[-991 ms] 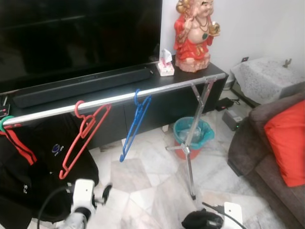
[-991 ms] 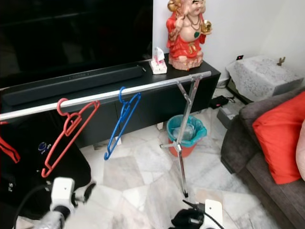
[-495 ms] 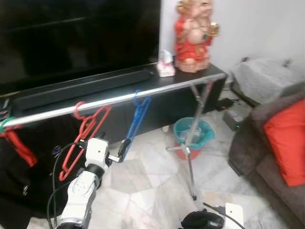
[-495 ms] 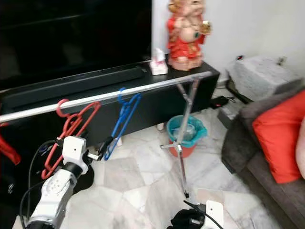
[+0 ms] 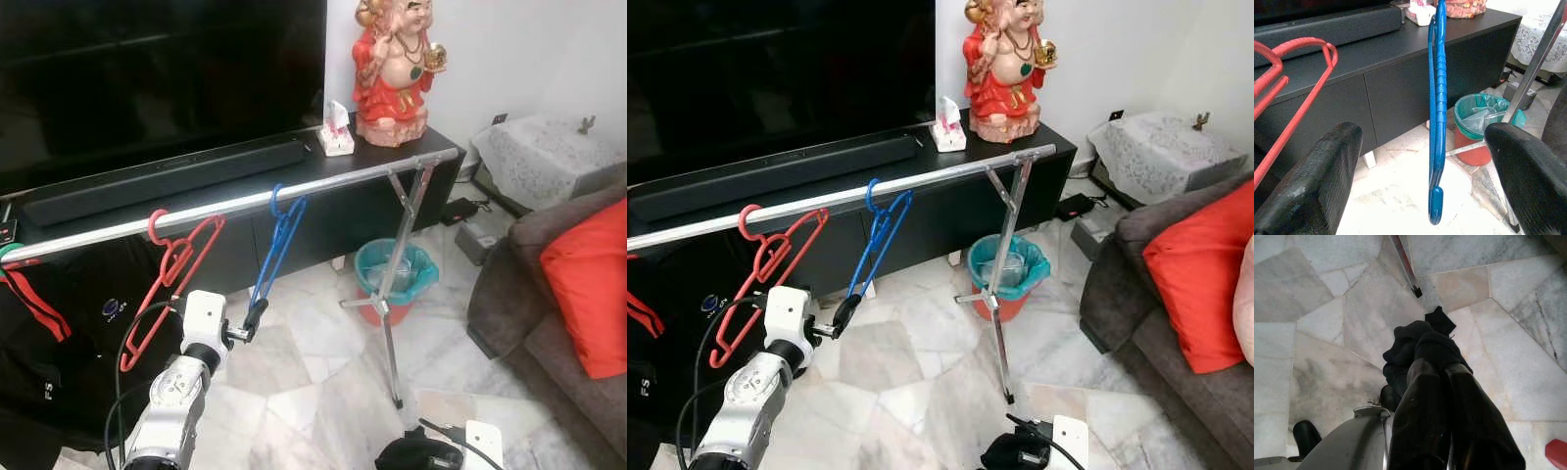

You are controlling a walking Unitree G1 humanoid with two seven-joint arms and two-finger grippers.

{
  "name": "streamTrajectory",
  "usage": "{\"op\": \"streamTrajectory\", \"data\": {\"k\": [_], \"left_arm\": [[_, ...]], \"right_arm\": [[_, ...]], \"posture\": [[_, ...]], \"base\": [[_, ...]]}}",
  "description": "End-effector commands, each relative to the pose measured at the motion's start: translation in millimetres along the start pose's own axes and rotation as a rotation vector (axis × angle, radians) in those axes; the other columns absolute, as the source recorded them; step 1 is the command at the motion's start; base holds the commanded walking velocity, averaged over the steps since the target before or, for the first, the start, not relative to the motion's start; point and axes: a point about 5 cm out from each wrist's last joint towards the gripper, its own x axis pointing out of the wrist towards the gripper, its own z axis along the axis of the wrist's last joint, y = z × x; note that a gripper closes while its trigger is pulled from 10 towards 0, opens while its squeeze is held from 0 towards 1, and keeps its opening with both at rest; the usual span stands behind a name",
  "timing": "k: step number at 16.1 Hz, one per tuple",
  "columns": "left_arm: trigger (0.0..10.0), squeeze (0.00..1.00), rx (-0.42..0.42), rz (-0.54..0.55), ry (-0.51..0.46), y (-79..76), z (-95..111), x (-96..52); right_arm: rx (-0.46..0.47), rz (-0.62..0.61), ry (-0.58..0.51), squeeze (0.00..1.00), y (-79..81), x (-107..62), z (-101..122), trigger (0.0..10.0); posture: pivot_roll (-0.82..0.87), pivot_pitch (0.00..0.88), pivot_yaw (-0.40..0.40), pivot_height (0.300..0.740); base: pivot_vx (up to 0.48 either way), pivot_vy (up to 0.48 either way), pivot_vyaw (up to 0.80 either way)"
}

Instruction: Hang hanger

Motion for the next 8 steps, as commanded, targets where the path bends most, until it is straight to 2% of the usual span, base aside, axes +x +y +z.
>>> {"op": "streamTrajectory", "data": {"k": [1, 5, 6, 7, 8], "left_arm": [[10.0, 1.00, -0.030, 0.016, 0.025, 2.1, -4, 1.7], [10.0, 1.00, -0.045, 0.024, 0.010, 2.3, 3, 6.4], [10.0, 0.67, -0.042, 0.026, 0.002, 2.4, 6, 8.3], [10.0, 0.00, -0.043, 0.033, -0.016, 3.2, 9, 10.5], [10.0, 0.00, -0.053, 0.039, -0.039, 4.6, 13, 11.3]], "right_arm": [[0.005, -0.006, -0.017, 0.00, -1.1, 0.5, 4, 10.0], [0.004, -0.005, -0.015, 0.00, 0.0, 0.4, 3, 10.0], [0.005, -0.006, -0.016, 0.00, 0.0, 0.4, 3, 10.0], [0.008, -0.007, -0.019, 0.00, -0.1, 0.4, 3, 10.0], [0.008, -0.008, -0.024, 0.00, -0.3, 0.4, 4, 10.0]], "posture": [[-0.17, 0.038, -0.008, 0.740], [-0.17, 0.044, -0.008, 0.740], [-0.17, 0.049, -0.008, 0.740], [-0.17, 0.050, -0.008, 0.740], [-0.17, 0.049, -0.009, 0.740]], "base": [[0.000, 0.000, 0.00], [0.000, 0.000, 0.00], [0.000, 0.000, 0.00], [0.000, 0.000, 0.00], [0.000, 0.000, 0.00]]}}
